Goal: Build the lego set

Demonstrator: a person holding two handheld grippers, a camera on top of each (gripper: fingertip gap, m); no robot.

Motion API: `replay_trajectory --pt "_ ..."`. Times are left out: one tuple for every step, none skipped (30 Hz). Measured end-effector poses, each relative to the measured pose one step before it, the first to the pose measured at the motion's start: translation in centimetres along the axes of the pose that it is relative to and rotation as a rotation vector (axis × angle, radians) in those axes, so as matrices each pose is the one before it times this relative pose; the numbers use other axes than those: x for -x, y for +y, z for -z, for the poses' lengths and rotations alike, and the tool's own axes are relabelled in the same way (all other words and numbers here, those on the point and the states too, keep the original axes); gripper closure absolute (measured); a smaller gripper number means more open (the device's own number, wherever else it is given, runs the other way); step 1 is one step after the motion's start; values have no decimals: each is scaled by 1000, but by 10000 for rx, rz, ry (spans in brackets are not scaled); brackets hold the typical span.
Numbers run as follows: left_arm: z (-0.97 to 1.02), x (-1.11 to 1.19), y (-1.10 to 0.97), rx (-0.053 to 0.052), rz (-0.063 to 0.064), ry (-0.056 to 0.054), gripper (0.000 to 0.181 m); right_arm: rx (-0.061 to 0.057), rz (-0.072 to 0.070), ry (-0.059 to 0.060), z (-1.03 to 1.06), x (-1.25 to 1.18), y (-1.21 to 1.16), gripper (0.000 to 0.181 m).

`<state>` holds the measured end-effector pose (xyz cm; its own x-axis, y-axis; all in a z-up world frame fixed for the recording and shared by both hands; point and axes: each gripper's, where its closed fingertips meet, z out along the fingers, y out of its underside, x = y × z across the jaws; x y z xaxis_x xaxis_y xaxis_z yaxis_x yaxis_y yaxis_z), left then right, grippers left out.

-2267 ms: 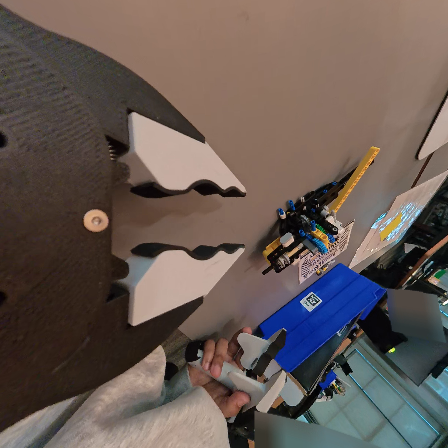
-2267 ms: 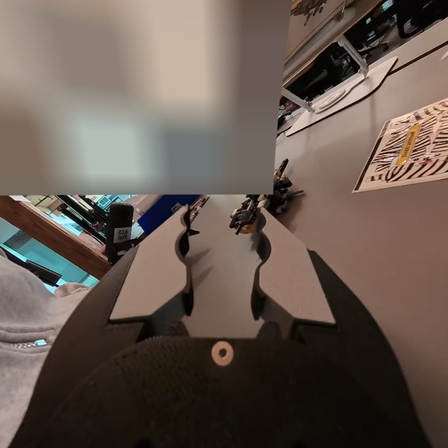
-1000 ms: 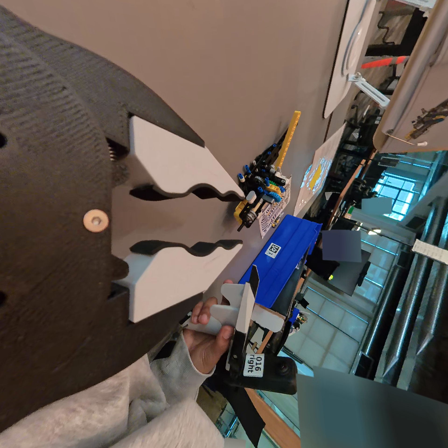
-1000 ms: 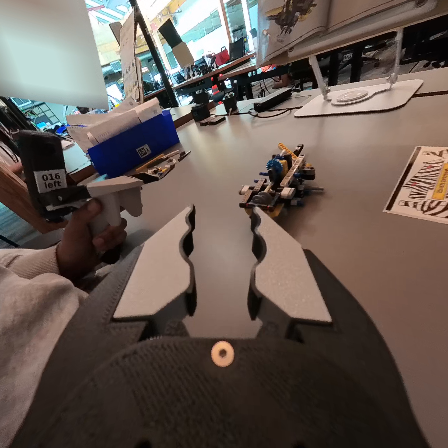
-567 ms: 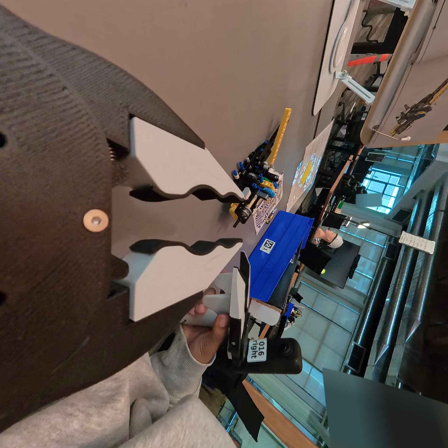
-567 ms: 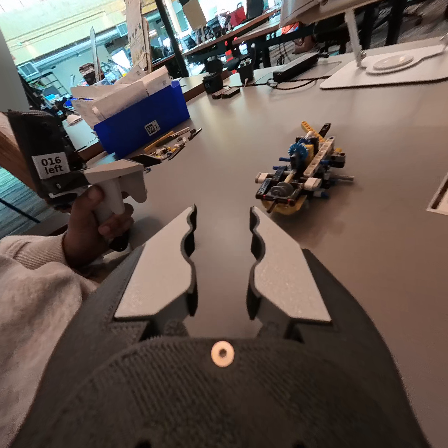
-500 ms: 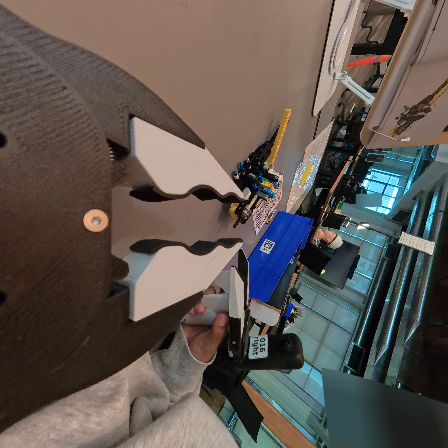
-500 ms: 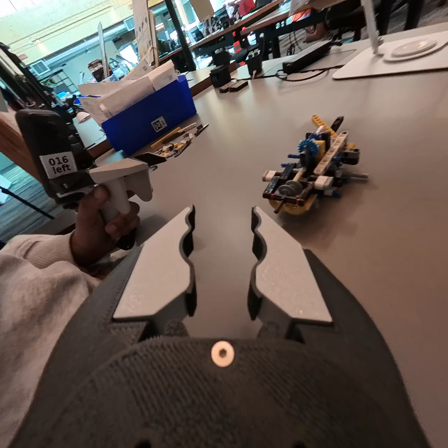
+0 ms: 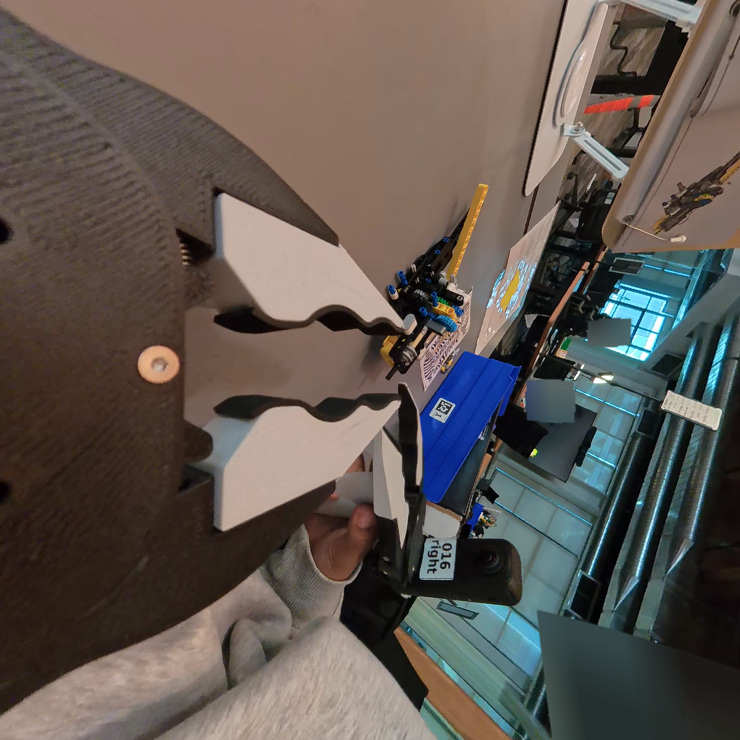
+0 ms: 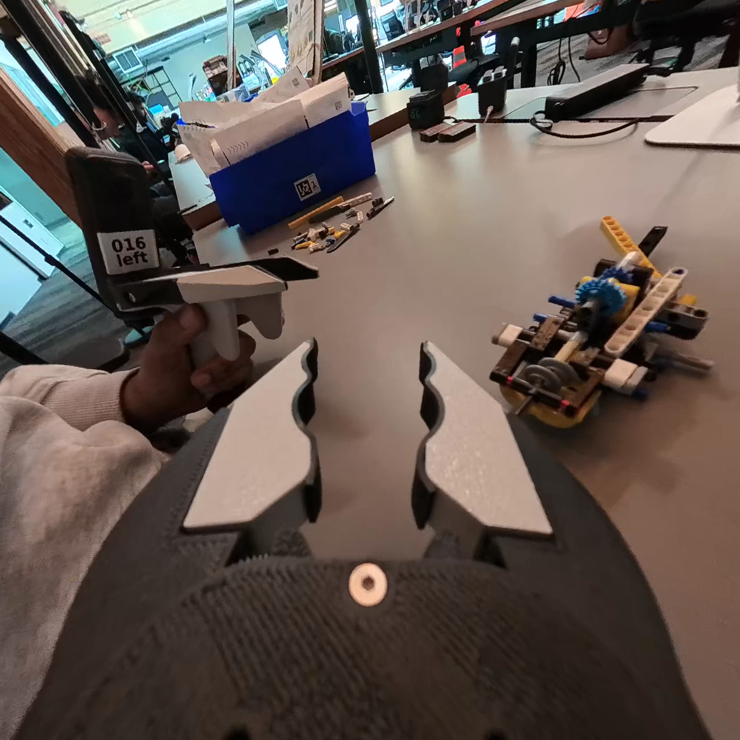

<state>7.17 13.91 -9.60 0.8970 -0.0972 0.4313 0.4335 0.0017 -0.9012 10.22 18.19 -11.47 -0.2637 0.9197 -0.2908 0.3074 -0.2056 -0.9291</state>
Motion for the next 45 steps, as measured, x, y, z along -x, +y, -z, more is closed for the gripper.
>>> replay_trajectory --pt "5 19 6 4 12 -4 155 60 61 -44 -223 53 30 131" --pt "0 8 -6 -1 9 -3 154 57 46 -46 -215 68 27 131" --pt "8 10 -1 -4 7 -2 154 48 43 -44 -189 67 11 131" --pt "7 -1 -5 -4 7 -3 155 40 34 -40 -167 64 15 131" --pt "7 8 -13 -6 5 -3 154 37 28 -40 -143 55 13 131" --pt "5 5 -16 -8 2 1 155 50 22 -39 -91 68 56 131" --pt "-1 13 -9 -3 5 -5 154 36 13 -6 -38 30 43 131" --pt "-9 3 24 14 14 2 154 -10 9 19 7 -18 -6 132" --pt "-10 13 7 11 8 1 154 -29 -1 22 31 -22 -35 132" --pt "-7 6 20 18 8 -1 154 -23 -25 -2 29 -17 -31 132" --pt "-18 -8 24 17 4 6 154 -30 -29 -7 40 -22 -41 132" --pt "1 -18 1 4 -7 7 154 -43 -28 15 40 -52 -56 132" --pt "1 -15 -1 3 -8 5 155 -25 -31 7 29 -37 -27 132" --pt "-2 -19 2 -2 -7 11 155 -5 -21 -5 5 -9 -4 132" --pt "14 -18 -12 -8 -3 13 155 -2 -8 13 2 -21 -5 132" --pt "15 -14 -8 -9 2 17 155 12 1 10 -4 -8 15 132" --pt "12 -10 -14 -13 4 13 155 19 12 3 -28 16 25 132" --pt "7 -20 -6 -4 3 12 155 8 16 13 4 1 20 132" --pt "4 -14 8 5 -2 11 155 -18 21 18 12 12 -15 132" --pt "-2 -20 -5 -1 -7 8 155 -46 20 23 53 -2 -62 132" --pt "7 -7 -7 -5 -3 6 155 -61 7 19 78 -11 -70 133" --pt "-8 3 -2 1 3 4 155 -71 -7 19 82 -28 -90 133" --pt "-3 6 8 9 6 0 155 -85 -14 19 94 -27 -107 133" --pt "-16 7 21 18 8 0 155 -96 -14 17 115 -28 -107 133" --pt "-23 7 26 22 7 1 155 -86 -22 22 124 -28 -104 132" --pt "-25 -1 29 21 4 2 155 -51 -37 17 116 -25 -47 132" --pt "-17 -1 10 17 1 5 156 -30 -42 14 108 -17 -12 132" --pt "-9 -6 22 16 -1 6 156 -35 -40 51 114 -68 -16 131" --pt "-11 -11 23 14 -6 6 156 -69 -28 99 119 -120 -73 129" --pt "-13 -22 17 13 -12 8 156 -94 -14 89 148 -106 -97 128" --pt "5 -24 2 -1 -24 6 157 -75 -16 72 155 -94 -77 127" --pt "9 -17 -11 -11 -19 -3 157 -40 -27 67 142 -90 -39 126" --pt "10 -17 -6 -11 -12 4 157 -17 -30 57 145 -83 9 126" --pt "4 -9 -5 -7 -9 3 157 -23 -26 38 153 -68 0 126" --pt "-6 10 9 6 -2 -5 158 -30 -26 47 150 -78 -19 126" --pt "-12 -5 21 12 -1 -1 158 -24 -23 49 160 -73 -7 126" --pt "-5 1 9 6 0 0 158 -19 -17 45 152 -64 0 126" --pt "-8 8 3 2 2 -6 158 -16 -9 37 149 -41 9 126" --pt "1 5 2 1 -4 -1 158 -18 0 43 137 -46 -3 126" --pt "-2 -11 -5 0 -5 1 158 -12 12 48 138 -41 1 126" --pt "0 1 0 0 -1 0 159 -8 25 55 135 -44 20 126" --pt "0 3 8 -1 -1 2 159 -6 45 75 132 -53 10 126" --pt "12 -19 -17 -9 -7 6 159 3 87 129 126 -130 17 126" --pt "7 -16 -19 -17 -11 9 159 54 174 288 156 -370 64 125" --pt "24 -27 -19 -20 -18 12 159 129 332 582 188 -829 139 125"
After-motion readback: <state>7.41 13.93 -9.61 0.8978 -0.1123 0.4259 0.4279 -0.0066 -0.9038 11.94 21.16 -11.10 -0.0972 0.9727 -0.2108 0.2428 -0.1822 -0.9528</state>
